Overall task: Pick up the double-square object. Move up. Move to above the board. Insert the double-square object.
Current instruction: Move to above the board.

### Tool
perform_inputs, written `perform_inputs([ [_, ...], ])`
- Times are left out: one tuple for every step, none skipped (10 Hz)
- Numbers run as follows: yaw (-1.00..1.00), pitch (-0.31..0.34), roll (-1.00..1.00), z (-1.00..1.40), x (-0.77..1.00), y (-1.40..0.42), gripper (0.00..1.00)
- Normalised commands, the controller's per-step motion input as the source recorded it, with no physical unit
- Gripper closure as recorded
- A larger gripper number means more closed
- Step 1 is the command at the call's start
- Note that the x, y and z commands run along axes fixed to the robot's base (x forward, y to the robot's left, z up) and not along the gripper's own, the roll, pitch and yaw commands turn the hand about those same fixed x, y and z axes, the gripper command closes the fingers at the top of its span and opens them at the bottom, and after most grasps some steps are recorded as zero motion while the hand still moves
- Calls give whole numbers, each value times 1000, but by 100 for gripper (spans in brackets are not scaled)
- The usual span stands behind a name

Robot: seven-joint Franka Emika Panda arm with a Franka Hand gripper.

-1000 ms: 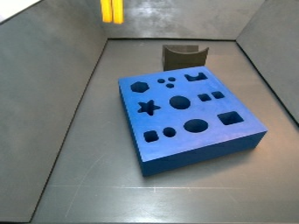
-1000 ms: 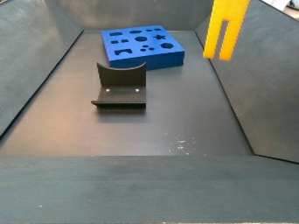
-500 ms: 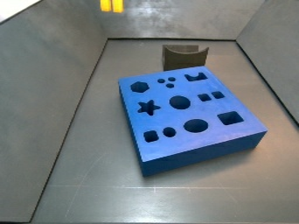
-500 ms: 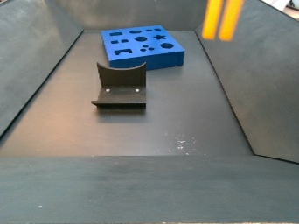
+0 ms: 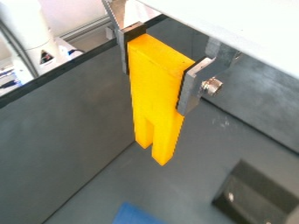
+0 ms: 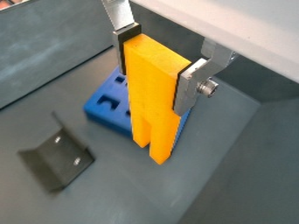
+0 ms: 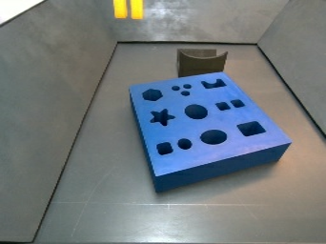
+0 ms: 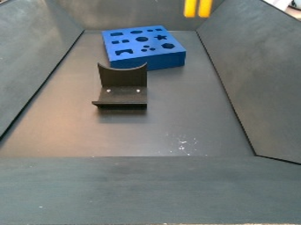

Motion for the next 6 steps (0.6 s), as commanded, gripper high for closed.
perform_inputs([
  [19, 126, 12, 174, 384, -1000, 100],
  [14, 122, 3, 176, 395, -1000, 100],
  [15, 124, 7, 177, 402, -1000, 100],
  [9, 127, 3, 186, 426, -1000, 100],
  [8, 124, 6, 189, 432, -1000, 100],
  [8, 140, 20, 176, 417, -896, 100],
])
